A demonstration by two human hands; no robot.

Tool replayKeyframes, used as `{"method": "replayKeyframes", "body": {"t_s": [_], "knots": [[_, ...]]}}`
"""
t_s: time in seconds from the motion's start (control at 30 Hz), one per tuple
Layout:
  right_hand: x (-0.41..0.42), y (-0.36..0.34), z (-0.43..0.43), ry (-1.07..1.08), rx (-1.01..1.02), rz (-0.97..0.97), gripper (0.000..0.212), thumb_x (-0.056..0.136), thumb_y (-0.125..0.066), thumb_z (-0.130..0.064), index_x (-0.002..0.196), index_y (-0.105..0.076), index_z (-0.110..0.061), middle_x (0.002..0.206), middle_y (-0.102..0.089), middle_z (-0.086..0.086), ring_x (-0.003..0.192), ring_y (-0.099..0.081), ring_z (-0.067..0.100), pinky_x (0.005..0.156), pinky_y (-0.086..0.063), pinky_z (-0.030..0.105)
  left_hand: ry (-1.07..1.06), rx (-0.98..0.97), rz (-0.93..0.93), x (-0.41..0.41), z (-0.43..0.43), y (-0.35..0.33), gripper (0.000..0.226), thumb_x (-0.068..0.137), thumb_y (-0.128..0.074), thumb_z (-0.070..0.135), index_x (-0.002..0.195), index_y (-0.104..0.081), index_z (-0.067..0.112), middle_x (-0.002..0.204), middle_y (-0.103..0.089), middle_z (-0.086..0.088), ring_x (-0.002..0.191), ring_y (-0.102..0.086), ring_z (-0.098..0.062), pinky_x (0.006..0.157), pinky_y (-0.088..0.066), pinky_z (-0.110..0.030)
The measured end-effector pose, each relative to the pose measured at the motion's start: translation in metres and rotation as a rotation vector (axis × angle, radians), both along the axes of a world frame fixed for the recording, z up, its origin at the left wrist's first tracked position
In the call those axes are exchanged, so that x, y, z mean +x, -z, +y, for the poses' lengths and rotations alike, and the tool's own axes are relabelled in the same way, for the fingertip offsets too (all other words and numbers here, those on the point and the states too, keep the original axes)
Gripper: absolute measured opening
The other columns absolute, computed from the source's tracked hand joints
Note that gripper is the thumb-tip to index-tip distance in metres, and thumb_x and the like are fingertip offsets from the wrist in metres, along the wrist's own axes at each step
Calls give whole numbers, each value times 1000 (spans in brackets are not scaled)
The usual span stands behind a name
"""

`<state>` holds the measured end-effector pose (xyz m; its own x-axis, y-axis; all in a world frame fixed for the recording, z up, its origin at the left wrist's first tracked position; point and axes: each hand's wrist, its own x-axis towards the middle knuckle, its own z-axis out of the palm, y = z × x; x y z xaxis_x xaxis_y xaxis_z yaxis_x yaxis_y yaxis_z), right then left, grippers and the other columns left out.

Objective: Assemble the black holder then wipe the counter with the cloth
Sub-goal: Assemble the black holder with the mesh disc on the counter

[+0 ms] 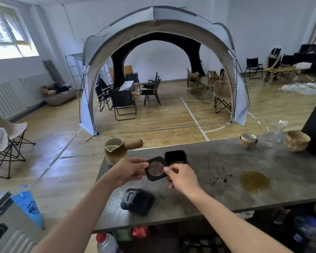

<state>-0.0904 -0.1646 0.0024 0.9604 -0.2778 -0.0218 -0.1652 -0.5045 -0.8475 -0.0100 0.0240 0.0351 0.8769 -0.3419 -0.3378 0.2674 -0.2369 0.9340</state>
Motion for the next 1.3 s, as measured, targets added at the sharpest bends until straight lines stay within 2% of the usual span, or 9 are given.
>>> {"method": "replayKeyframes", "body": {"t_s": [0.1, 0.23, 0.37, 0.53, 0.63, 0.8, 0.97, 1.17, 1.3], "knots": [[9, -27, -18, 38, 246, -49, 14, 90, -68, -25, 79, -71, -16, 60, -66, 0, 37, -55, 4, 49, -42, 21, 32, -96, -16, 8, -15, -14, 22, 88, -68, 9, 109, -70, 3, 92, -76, -13, 76, -72, -17, 67, -59, -28], [22, -59, -47, 101, 488, 131, 14, 90, -67, -16, 77, -63, -13, 67, -60, 0, 49, -54, 6, 38, -25, 17, -49, -184, -3, 20, -44, -30, 27, 84, -72, 7, 107, -68, -6, 94, -75, -19, 71, -74, -18, 60, -60, -24], [43, -61, -72, 105, 451, 146, 5, 92, -65, -17, 93, -64, -12, 76, -64, 0, 51, -52, 6, 40, -24, 16, 26, -19, 25, 23, -66, -33, 24, 80, -77, 5, 101, -70, -3, 75, -75, -11, 56, -70, -11, 45, -52, -18], [60, -48, -86, 89, 415, 184, 8, 85, -73, -12, 80, -67, -11, 71, -67, 2, 47, -56, 5, 35, -22, 13, -61, 164, -42, 38, -82, -10, 30, 70, -86, 15, 91, -74, -2, 67, -73, -6, 35, -44, -3, 38, -24, -13], [64, -39, -91, 103, 381, 234, 15, 80, -76, -7, 69, -68, -13, 57, -64, -2, 44, -54, 5, 34, -21, 14, -76, 195, -42, 42, -83, -2, 20, 67, -88, 15, 73, -71, 10, 65, -72, -5, 36, -44, -3, 39, -22, -14], [65, -21, -96, 132, 384, 292, 21, 73, -82, -7, 64, -64, -12, 64, -62, 5, 49, -47, 10, 38, -23, 17, -40, 222, 8, 44, -82, 10, 32, 69, -85, 8, 68, -55, 18, 47, -55, 6, 36, -43, -3, 38, -18, -17], [72, -8, -96, 174, 438, 370, 11, 73, -81, -9, 78, -72, -4, 74, -64, 8, 43, -42, 9, 29, -21, 13, -86, 234, 52, 44, -82, 22, 33, 64, -88, 7, 83, -61, 10, 54, -61, -1, 36, -44, -5, 40, -21, -19], [76, -4, -95, 195, 541, 578, 35, 85, -66, -6, 56, -48, -15, 40, -50, -7, 28, -43, 1, 21, -16, 12, -139, 281, 21, 44, -85, 37, 29, 61, -89, 7, 59, -60, 11, 69, -62, -14, 47, -41, -13, 44, -26, -22], [71, -5, -93, 203, 486, 513, 33, 82, -70, -4, 57, -51, -14, 29, -45, -7, 21, -42, 0, 22, -16, 12, -153, 286, 6, 41, -81, 35, 33, 60, -91, 8, 66, -59, 13, 53, -59, -4, 44, -45, -10, 38, -28, -19]]}}
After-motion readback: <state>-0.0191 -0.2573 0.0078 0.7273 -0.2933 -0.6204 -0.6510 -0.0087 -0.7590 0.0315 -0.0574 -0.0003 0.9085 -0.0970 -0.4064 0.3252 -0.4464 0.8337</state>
